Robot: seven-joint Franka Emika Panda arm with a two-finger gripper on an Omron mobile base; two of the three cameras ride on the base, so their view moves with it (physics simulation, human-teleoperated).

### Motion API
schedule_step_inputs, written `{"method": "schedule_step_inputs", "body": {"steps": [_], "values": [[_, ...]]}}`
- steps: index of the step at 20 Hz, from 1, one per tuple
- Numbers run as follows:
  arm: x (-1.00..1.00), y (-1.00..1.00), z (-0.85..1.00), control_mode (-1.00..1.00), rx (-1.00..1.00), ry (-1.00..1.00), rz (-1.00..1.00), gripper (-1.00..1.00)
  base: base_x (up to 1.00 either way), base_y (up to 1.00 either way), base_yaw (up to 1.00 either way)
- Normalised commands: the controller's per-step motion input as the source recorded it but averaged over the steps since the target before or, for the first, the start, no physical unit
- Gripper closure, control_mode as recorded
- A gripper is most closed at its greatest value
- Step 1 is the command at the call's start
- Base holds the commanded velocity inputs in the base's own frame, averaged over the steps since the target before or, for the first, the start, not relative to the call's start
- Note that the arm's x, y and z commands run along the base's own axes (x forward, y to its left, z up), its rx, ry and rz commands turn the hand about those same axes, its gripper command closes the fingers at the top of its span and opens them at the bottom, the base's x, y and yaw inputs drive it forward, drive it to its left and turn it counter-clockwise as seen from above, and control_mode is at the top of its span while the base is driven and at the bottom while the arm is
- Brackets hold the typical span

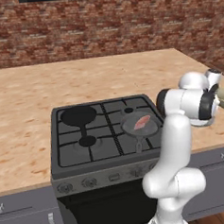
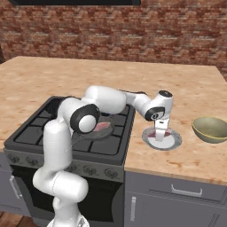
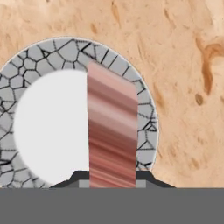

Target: Place one of the steaks on the plate and the other in the bowl. Then place the bowl in the fridge.

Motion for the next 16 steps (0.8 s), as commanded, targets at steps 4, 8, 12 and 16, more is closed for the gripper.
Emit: {"method": "schedule_step_inputs", "body": {"steps": [4,8,12,16], "values": [[0.23,0.0,-0.33,-1.0,0.0,0.05,0.01,1.0,0.0,0.0,0.0],[0.21,-0.02,-0.41,-1.0,0.0,0.06,0.02,1.0,0.0,0.0,0.0],[0.17,-0.11,-0.41,-1.0,0.0,0.04,0.02,1.0,0.0,0.0,0.0],[0.14,-0.16,-0.36,-1.0,0.0,0.01,0.03,1.0,0.0,0.0,0.0]]}}
